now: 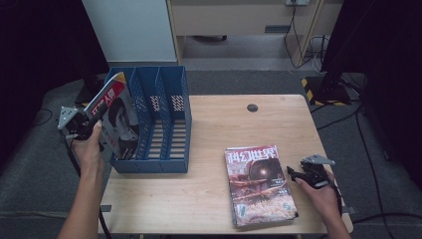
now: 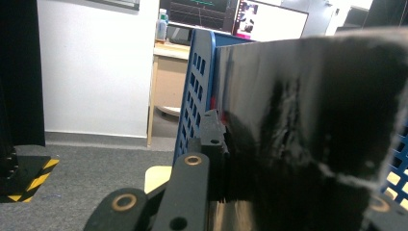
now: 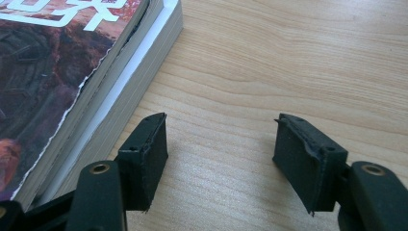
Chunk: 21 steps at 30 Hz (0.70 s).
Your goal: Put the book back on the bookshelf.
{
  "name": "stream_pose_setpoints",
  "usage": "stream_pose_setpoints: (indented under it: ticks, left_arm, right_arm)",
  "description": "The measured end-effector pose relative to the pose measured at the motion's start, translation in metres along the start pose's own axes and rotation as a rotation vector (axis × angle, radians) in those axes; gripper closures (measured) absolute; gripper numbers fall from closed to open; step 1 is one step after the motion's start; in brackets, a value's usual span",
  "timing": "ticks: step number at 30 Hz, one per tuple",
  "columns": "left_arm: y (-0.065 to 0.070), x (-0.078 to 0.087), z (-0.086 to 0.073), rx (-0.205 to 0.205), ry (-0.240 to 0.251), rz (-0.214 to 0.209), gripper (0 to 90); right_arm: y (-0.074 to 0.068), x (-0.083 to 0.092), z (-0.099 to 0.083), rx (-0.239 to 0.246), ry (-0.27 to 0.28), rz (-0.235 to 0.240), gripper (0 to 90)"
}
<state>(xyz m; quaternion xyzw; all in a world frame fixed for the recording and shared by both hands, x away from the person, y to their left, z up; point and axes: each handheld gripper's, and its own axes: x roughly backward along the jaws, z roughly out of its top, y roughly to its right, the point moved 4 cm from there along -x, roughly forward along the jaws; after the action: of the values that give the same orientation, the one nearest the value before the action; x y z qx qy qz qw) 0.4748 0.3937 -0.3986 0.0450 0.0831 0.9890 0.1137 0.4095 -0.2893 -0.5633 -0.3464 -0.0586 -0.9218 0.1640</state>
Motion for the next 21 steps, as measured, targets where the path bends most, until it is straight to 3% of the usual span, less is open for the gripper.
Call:
stream_pose_setpoints:
  ticks: [10,21]
  left_arm:
    - [0.002,0.003,0.0,-0.023,-0.011,-0.001,78.3]
    - [0.007,0.013,-0.003,-0.054,-0.036,0.016,57.8]
  right_arm:
    - [0.0,0.0,0.0,0.0,0.0,0.0,36.0]
    - [0.0,0.0,0.0,0.0,-0.001,0.004,35.4]
